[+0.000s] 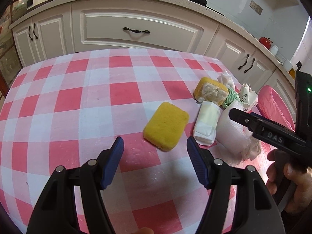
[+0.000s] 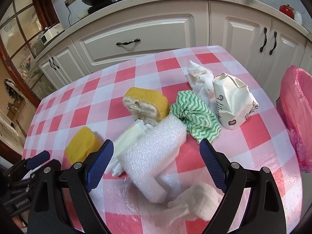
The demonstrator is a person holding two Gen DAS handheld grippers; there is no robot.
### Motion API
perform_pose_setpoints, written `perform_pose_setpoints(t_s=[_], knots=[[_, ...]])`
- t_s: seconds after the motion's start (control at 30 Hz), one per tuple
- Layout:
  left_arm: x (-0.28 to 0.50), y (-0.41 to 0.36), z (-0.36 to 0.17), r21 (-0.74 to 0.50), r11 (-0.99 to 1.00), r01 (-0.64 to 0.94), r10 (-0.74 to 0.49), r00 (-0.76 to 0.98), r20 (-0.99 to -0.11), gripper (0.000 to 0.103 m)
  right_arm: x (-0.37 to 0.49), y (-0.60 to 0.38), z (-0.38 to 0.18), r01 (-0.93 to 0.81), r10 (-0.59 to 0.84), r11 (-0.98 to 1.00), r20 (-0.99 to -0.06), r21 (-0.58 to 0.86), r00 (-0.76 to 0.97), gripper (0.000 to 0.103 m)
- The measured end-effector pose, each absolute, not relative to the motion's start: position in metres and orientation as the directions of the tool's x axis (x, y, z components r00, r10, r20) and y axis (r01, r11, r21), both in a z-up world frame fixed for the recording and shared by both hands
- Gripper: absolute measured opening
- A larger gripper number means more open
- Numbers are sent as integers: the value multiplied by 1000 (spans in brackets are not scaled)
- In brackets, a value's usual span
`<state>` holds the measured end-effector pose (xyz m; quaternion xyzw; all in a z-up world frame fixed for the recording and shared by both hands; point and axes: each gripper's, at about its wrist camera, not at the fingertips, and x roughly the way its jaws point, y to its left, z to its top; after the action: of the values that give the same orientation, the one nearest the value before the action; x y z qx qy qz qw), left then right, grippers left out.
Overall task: Collect trash
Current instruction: 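Grasp the yellow sponge with the left gripper while the right grasps a white foam roll, then lift the sponge and foam roll and carry both over the wastebasket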
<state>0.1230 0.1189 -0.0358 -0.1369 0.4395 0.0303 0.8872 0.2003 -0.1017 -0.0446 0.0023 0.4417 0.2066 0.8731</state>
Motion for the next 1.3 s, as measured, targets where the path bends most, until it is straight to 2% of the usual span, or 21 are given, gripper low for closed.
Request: perform_pose_setpoints(t_s=[0.13,0.2,0.27,0.63,0.8,0.83,0.93,1.3], knots=[[129,116,-38,-213,963,-162,-73,608,-791,65,203,-102,-50,-360,364,913,-781,192,507,78],[133,113,-40,-211,965,-153,-77,604,-793,65,203,-102,-50,-375,376,906,-778,195,503,71],[136,111,-42,-208,967,-148,-79,600,-796,65,202,-101,-49,-395,391,897,-776,200,495,61],[158,96,-52,-143,983,-118,-50,573,-818,65,199,-115,-47,-418,419,882,-766,217,487,59],[167,91,-60,-95,989,-113,-18,549,-836,64,198,-121,-41,-423,437,876,-754,233,490,53],[167,90,-61,-91,990,-111,-16,545,-838,63,198,-122,-40,-424,439,875,-752,233,491,53],[168,89,-64,-85,990,-111,-13,534,-845,48,196,-123,-36,-431,440,873,-747,227,498,52],[156,90,-54,-96,986,-135,-5,555,-832,46,186,-134,-26,-437,449,870,-733,229,511,50]])
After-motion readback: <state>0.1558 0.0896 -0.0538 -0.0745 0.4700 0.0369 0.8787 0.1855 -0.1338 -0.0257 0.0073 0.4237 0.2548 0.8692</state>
